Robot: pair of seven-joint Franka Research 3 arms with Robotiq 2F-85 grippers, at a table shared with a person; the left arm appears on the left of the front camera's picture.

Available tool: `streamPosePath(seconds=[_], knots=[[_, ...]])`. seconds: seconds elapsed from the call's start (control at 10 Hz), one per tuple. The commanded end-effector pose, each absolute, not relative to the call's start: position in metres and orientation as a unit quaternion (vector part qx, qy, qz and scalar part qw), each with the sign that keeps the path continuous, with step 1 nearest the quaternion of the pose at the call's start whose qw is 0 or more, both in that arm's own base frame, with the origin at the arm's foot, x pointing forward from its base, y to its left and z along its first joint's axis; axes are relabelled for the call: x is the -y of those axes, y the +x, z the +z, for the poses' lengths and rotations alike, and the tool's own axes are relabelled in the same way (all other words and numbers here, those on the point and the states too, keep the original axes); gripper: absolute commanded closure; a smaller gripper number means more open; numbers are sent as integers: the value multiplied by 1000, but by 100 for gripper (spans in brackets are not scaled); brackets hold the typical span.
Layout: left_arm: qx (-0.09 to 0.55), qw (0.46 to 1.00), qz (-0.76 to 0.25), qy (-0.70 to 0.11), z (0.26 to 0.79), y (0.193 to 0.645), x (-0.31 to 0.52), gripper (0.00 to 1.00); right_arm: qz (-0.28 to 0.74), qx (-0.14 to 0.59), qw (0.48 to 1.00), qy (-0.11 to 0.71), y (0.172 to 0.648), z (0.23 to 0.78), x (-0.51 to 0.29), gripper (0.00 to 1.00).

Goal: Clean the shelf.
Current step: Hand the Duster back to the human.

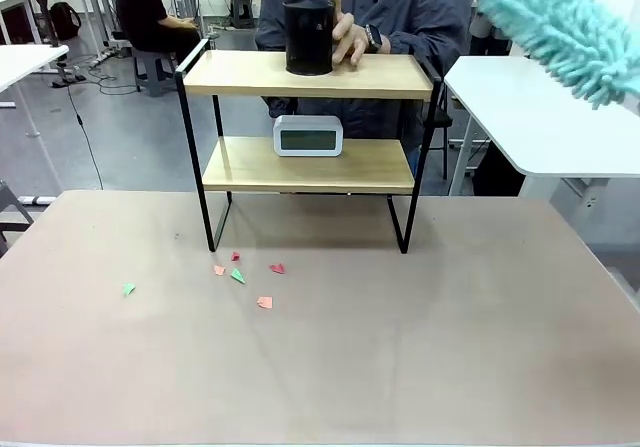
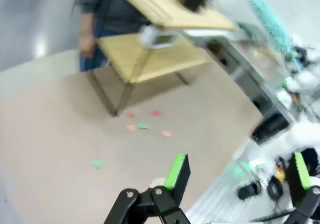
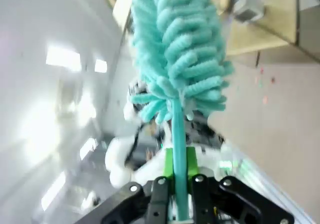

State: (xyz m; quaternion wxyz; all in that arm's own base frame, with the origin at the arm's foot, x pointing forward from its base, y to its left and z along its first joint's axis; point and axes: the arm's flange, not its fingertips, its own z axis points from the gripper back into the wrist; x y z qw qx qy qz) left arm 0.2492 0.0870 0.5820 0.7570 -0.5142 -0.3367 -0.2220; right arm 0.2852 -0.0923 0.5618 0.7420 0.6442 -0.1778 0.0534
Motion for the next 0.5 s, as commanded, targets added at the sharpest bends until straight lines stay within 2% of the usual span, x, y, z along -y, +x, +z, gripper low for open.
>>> streamPosePath(seconds=[0.0,0.1,0.2,0.3,0.4], knots=[[270,728,-287,-562,588,260,-41,0,246,48,761,598,287,570,51,88],[232,719,-321,-572,585,256,-4,0,319,-56,774,544,283,556,28,88],[195,724,-346,-564,572,251,24,0,360,-111,776,505,282,543,19,88],[164,773,-328,-519,553,251,39,0,365,-127,778,496,284,532,23,88],[222,721,-337,-564,583,248,15,0,228,7,800,555,282,529,51,88]])
